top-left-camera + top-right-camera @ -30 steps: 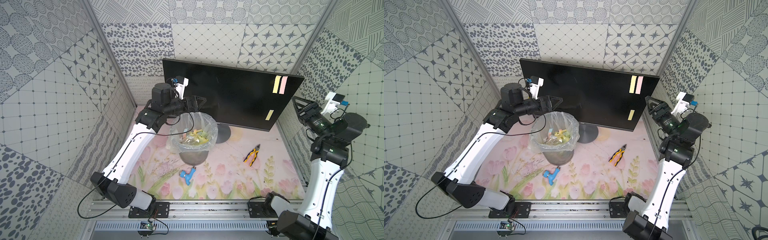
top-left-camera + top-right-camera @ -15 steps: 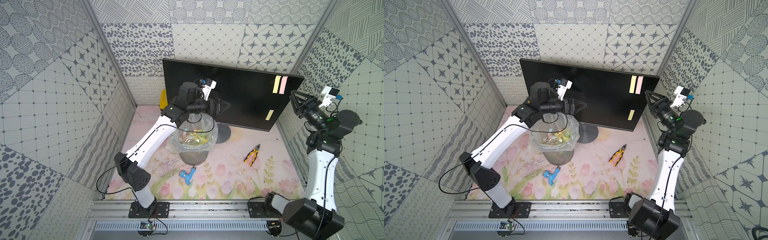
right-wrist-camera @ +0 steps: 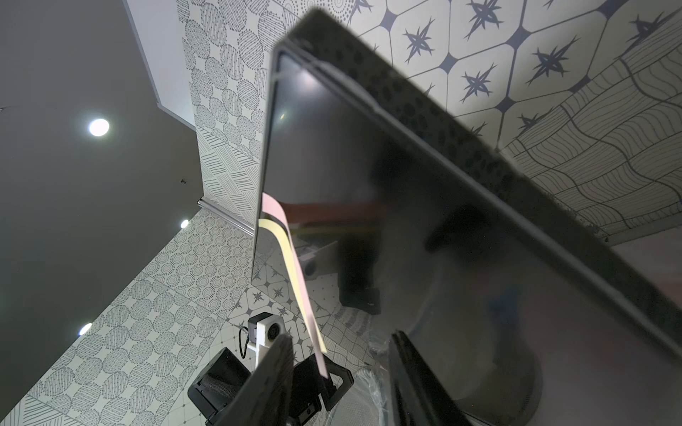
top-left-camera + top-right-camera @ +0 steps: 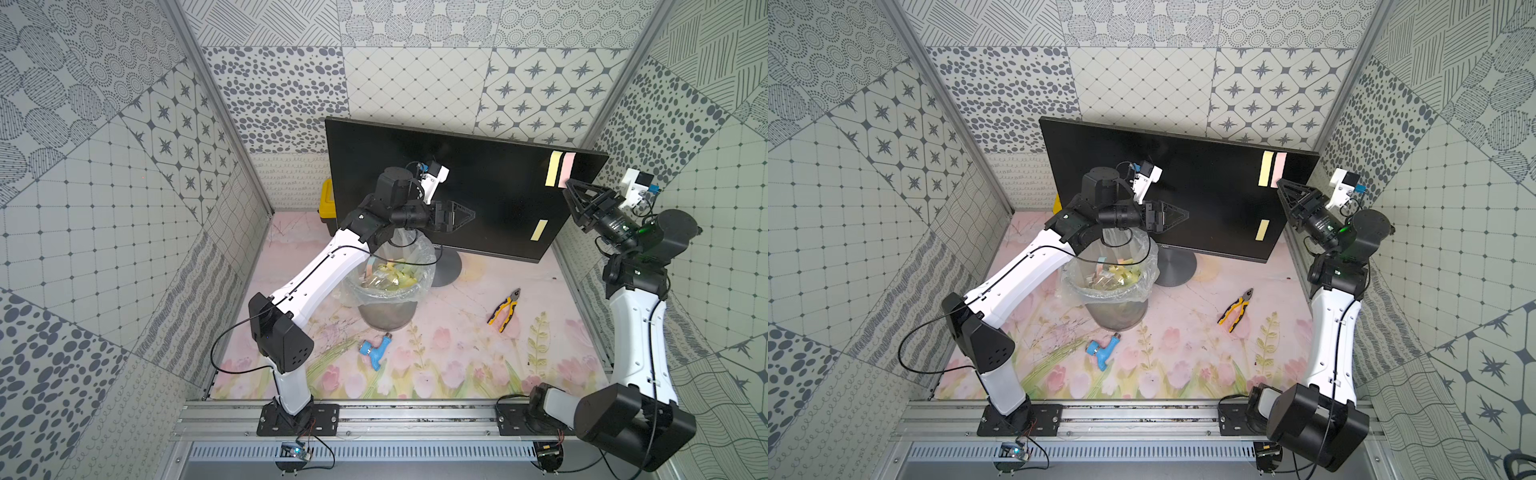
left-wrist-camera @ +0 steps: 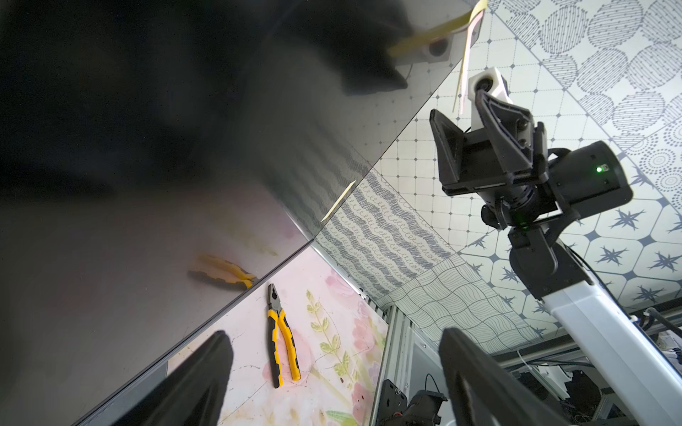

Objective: Remove the sticky note from the monitor
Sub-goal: Tear off the sticky note from the monitor.

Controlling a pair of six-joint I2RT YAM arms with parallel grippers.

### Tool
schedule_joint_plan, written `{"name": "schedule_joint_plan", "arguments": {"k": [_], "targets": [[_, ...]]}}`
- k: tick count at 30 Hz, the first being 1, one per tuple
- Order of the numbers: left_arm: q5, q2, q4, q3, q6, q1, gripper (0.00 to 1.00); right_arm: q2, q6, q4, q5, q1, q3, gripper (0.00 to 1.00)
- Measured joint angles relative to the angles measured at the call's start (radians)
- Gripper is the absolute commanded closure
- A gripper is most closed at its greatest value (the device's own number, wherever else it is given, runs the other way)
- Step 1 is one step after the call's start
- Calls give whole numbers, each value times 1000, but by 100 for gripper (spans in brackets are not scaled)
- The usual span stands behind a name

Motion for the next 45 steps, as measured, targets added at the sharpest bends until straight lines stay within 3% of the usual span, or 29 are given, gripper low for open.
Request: {"name": "schedule_joint_plan", "arguments": {"k": [14, 18, 23, 34, 45], "targets": [[-1, 3, 0, 4, -2, -2, 7, 1, -6, -2, 9, 27, 27, 70], [-2, 1, 0, 4, -2, -2, 7, 1, -20, -5, 15, 29, 27, 80], [-3, -3, -1, 3, -2, -2, 7, 0, -46, -27, 31, 30, 28, 99], [-14, -26, -3, -13, 7, -2, 7, -32, -119, -138, 68, 30, 35, 100], [-91, -134, -8, -85, 58, 20, 3, -145, -258, -328, 113, 22, 63, 100]]}}
